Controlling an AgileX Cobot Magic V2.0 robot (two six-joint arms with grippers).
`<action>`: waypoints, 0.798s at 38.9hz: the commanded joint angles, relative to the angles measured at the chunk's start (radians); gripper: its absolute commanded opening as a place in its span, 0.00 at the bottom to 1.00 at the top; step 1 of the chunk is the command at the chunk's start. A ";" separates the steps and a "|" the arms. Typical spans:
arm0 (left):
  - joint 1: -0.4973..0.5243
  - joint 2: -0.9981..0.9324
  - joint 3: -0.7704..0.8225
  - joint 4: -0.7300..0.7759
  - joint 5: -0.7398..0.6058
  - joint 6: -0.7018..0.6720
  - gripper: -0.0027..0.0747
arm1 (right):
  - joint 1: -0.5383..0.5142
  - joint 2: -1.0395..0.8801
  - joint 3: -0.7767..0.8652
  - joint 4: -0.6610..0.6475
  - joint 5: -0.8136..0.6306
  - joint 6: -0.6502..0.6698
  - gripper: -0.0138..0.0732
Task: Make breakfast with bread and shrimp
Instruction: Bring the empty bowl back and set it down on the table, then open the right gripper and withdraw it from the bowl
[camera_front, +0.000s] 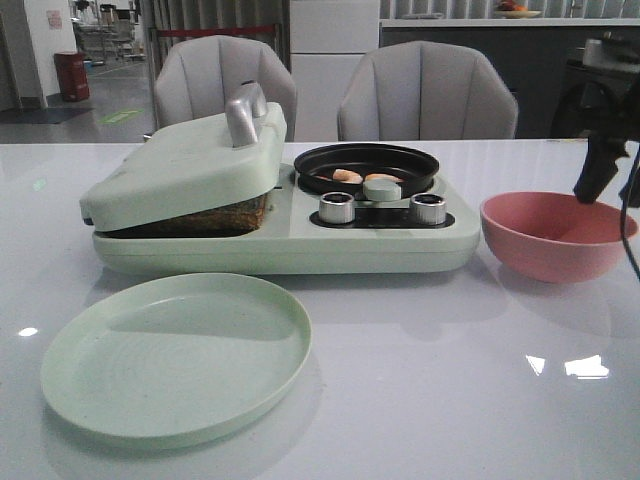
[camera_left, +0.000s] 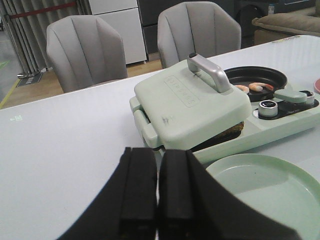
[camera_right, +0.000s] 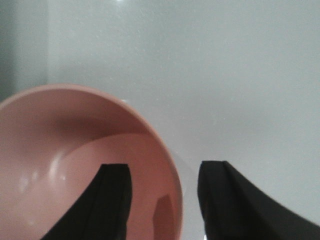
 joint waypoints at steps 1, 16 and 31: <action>-0.009 0.010 -0.025 -0.008 -0.079 -0.011 0.18 | -0.001 -0.145 -0.034 0.004 -0.015 -0.041 0.65; -0.009 0.010 -0.025 -0.008 -0.079 -0.011 0.18 | 0.037 -0.498 0.036 0.083 -0.114 -0.079 0.65; -0.009 0.010 -0.025 -0.008 -0.079 -0.011 0.18 | 0.269 -0.876 0.370 0.077 -0.380 -0.094 0.65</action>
